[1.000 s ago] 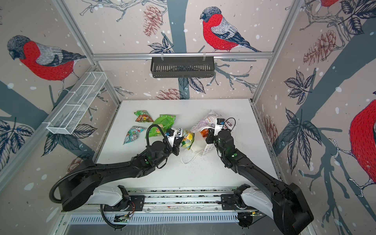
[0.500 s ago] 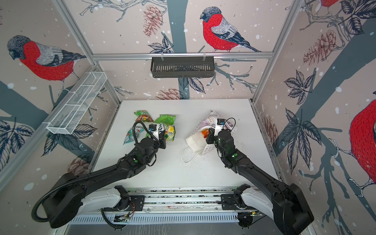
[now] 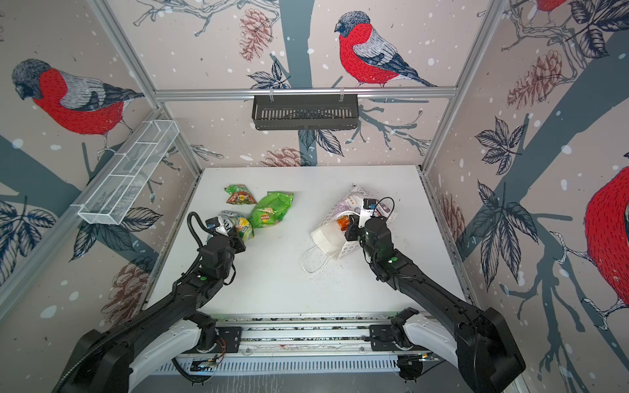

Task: Take the snacks out of the paper bag
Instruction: Place the snack at the middle-left of the table.

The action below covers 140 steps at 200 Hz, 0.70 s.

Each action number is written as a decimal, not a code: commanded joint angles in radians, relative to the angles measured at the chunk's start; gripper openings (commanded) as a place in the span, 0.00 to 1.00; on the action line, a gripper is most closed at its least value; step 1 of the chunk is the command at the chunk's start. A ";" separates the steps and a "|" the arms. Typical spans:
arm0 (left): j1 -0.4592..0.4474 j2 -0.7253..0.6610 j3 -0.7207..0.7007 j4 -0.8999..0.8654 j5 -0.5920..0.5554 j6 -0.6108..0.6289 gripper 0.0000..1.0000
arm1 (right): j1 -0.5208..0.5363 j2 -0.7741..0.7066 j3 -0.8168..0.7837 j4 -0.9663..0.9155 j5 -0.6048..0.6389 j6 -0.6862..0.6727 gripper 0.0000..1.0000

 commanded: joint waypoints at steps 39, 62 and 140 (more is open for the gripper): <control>0.083 0.103 -0.015 0.021 0.050 -0.090 0.00 | -0.002 0.015 0.003 0.012 0.004 0.012 0.00; 0.103 0.187 0.018 0.014 0.078 -0.099 0.00 | -0.002 0.013 0.004 0.014 0.001 0.013 0.00; 0.115 0.345 0.087 0.054 0.137 -0.073 0.08 | 0.000 0.031 0.006 0.019 0.001 0.016 0.00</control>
